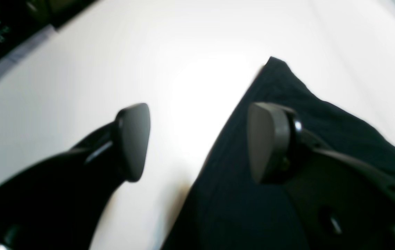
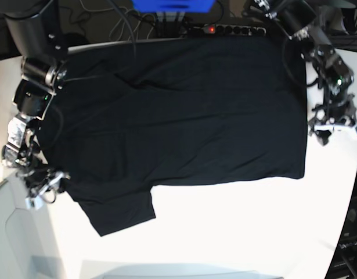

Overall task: Fold the T-shirt properly
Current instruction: 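Move both grippers to the shirt's side edges and grasp them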

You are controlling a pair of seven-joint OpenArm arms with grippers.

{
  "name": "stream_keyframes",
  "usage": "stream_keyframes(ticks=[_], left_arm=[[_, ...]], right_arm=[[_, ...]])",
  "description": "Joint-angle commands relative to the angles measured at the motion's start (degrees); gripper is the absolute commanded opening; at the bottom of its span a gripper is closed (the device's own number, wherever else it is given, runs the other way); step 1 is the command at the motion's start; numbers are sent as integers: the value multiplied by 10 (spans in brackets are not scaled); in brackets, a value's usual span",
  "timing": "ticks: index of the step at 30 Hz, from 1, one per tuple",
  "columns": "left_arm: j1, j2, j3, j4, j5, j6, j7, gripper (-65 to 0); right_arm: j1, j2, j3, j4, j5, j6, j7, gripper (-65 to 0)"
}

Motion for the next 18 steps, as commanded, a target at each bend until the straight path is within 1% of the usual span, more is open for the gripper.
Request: stream_keyframes(ticks=[1, 3, 5, 7, 8, 15, 18], left_arm=[[-19, -18, 8, -4, -5, -1, -13, -226], [-41, -33, 25, -35, -5, -1, -13, -226], [-63, -48, 40, -70, -5, -1, -14, -226], [-89, -61, 53, -106, -5, -1, -14, -226], [-102, -67, 60, -122, -5, -1, -14, -226], [-187, -103, 125, -269, -5, -1, -19, -226], [-211, -112, 165, -320, -5, 1, -68, -226]], right_arm=[[25, 14, -13, -11, 9, -5, 30, -314], [32, 18, -42, -44, 9, -17, 65, -300], [38, 20, -63, -69, 9, -40, 94, -296], [38, 20, -71, -91, 9, -66, 121, -295], [38, 20, -71, -99, 9, -73, 131, -295], [38, 20, -71, -153, 9, -74, 164, -295], [38, 19, -71, -170, 9, -74, 173, -298]])
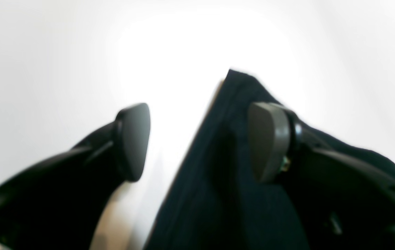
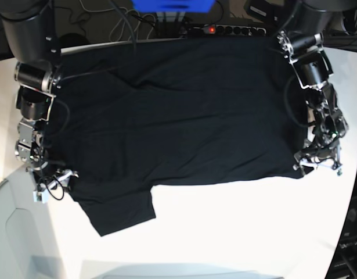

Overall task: Fold the T-shirt properly
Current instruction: 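Move both grippers to the shirt's side edges and grasp them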

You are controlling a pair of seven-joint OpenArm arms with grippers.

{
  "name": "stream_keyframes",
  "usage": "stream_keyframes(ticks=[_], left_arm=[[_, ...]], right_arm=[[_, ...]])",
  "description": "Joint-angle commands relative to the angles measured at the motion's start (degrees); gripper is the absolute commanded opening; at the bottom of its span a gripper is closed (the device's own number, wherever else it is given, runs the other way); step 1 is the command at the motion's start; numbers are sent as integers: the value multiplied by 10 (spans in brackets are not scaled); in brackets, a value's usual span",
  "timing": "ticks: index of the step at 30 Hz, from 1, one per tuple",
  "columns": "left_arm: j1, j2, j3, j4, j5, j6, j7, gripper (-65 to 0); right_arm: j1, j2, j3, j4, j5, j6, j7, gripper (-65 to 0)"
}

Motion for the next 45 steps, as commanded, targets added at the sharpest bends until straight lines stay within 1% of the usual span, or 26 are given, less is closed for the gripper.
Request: stream_keyframes(ticks=[1, 3, 5, 6, 12, 16, 17, 19, 20, 23, 27, 28, 29, 34, 36, 41, 43, 45], left_arm=[[-17, -19, 10, -4, -2, 0, -23, -226], [-25, -25, 44, -39, -2, 0, -53, -226], [-38, -25, 60, -73, -2, 0, -74, -226], [-43, -25, 64, -91, -2, 0, -81, -226], [-64, -22, 67, -154, -2, -2, -118, -226], [-68, -20, 67, -172, -2, -3, -124, -226], [-70, -20, 70, -177, -2, -3, -125, -226], [-83, -20, 97, -191, -2, -3, -125, -227], [-86, -23, 118, -205, -2, -3, -125, -228], [-98, -24, 156, -227, -3, -3, -125, -229], [-100, -22, 165, -235, -3, -3, -125, -238], [-99, -22, 165, -235, -3, -3, -125, -258], [-99, -21, 165, -235, -3, -3, -125, -295], [-98, -21, 165, -235, -3, -3, -125, -567], [-98, -21, 165, -235, -3, -3, -125, -650], [-98, -20, 162, -229, -7, -3, -121, -650], [-98, -20, 161, -215, -8, -3, -119, -650], [-84, -20, 161, -177, -9, -2, -119, -650]], right_arm=[[9, 4, 0, 2, -1, -4, -15, -300], [6, 3, -1, 3, -1, -4, -16, -301], [4, -1, -1, 3, -1, -4, -16, -307], [-1, -4, -1, 3, -1, -4, -16, -321], [-10, -6, -1, 3, -1, -4, -16, -477], [-10, -6, -1, 3, -1, -4, -16, -570], [-10, -6, -1, 3, -1, -4, -17, -592], [-10, -6, -2, 3, -1, -4, -18, -637], [-10, -6, -2, 3, -1, -4, -18, -650], [-11, -6, -9, 3, -1, -4, -19, -650], [-26, -6, -44, 6, -1, -4, -16, -650], [-26, -6, -51, 6, -1, -4, -16, -650], [-27, -6, -55, 6, -1, -4, -16, -650], [-28, -6, -54, 6, -1, -4, -16, -650], [-28, -5, -54, 6, -1, -4, -16, -650], [-28, -5, -51, 20, 2, -4, -15, -650], [-42, -7, -28, 68, 3, -4, -15, -650], [-63, -17, 0, 125, 2, -4, -16, -650]])
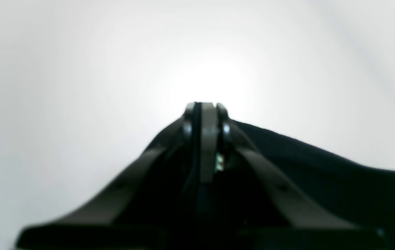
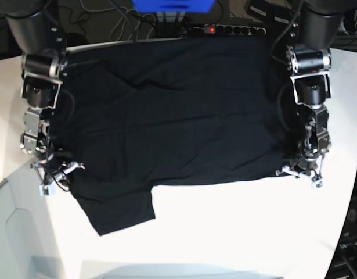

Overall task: Fold the T-shirt properly
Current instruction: 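Move both grippers to the shirt's side edges and grasp them, then lift the grasped edges and fold them toward the shoulder edge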

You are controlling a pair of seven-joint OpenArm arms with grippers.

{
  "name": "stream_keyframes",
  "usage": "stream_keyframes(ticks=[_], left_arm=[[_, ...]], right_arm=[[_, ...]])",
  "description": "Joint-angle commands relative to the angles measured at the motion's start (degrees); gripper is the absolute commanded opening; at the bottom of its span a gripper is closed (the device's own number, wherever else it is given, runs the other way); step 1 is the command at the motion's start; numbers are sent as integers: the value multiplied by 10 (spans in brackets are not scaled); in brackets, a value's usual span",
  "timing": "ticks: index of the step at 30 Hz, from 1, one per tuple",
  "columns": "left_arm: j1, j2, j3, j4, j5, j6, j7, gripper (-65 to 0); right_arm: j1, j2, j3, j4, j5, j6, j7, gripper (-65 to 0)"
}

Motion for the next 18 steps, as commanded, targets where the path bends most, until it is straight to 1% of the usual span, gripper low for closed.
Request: stream_keyframes(ticks=[1, 3, 6, 8, 10, 13, 15, 18], left_arm=[[7, -2, -1, 23, -4, -2, 0, -650], [28, -2, -1, 65, -4, -1, 0, -650], [53, -2, -1, 110, -4, 0, 0, -650], [72, -2, -2, 144, -4, 0, 0, -650], [93, -2, -18, 172, -4, 0, 0, -650], [116, 2, -56, 216, -4, -2, 0, -650], [133, 10, -73, 245, -4, -4, 0, -650], [153, 10, -83, 278, -4, -5, 8, -650]], right_arm=[[6, 5, 10, 26, 0, -3, -1, -650], [-14, 4, 21, 64, 0, -3, -1, -650], [-36, 3, 21, 108, 0, -3, -1, -650], [-53, -3, 22, 142, 0, -1, 0, -650], [-71, -6, 34, 181, 0, -1, -1, -650], [-90, -26, 62, 234, 0, 1, -2, -650], [-109, -28, 69, 265, 0, 1, -4, -650], [-136, -28, 69, 310, 1, 1, -7, -650]])
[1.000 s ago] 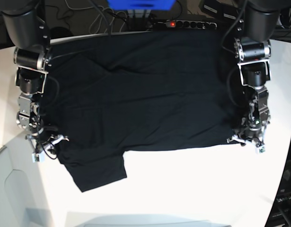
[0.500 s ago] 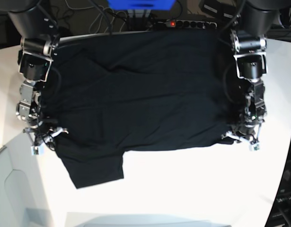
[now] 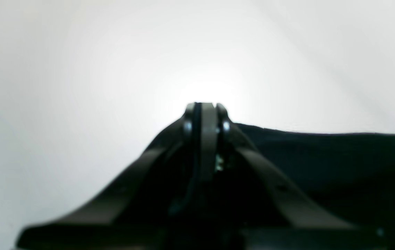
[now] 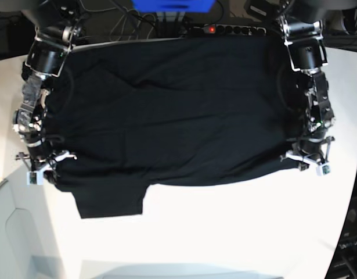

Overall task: Fold the T-shirt properly
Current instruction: 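Lift the grasped edges and fold them toward the shoulder edge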

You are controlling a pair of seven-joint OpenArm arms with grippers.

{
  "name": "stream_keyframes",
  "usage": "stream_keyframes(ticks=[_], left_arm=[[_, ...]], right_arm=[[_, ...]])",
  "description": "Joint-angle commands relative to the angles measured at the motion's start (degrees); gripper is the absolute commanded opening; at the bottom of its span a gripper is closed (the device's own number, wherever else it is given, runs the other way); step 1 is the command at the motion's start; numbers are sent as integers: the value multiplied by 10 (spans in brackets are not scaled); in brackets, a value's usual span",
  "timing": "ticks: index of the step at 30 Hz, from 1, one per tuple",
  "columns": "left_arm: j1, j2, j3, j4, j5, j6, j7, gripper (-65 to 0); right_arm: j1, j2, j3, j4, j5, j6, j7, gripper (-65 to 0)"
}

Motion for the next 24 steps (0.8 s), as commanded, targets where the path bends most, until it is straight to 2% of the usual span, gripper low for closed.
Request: stream_keyframes(ticks=[1, 4, 7, 10, 14, 19, 24], left_arm=[[-6, -9, -10, 20, -1, -1, 5, -650], [-4, -2, -45, 66, -1, -2, 71, -650], [12, 7, -77, 121, -2, -2, 128, -650], [38, 14, -105, 180, -2, -3, 160, -650], [74, 13, -110, 219, -33, -3, 170, -650], [144, 10, -127, 245, -72, -3, 167, -650], [191, 12, -155, 258, -99, -3, 170, -650]], right_arm=[[4, 6, 2, 25, 17, 0, 15, -650], [-24, 9, 2, 67, 55, 0, 2, -650], [-57, 10, 2, 106, 60, 0, 1, -650], [-83, 21, 3, 129, 61, 0, 4, -650], [-103, 25, 7, 139, 61, 0, 5, -650], [-125, 21, 55, 148, 61, 1, 5, -650], [-138, 21, 79, 149, 61, 50, 1, -650]])
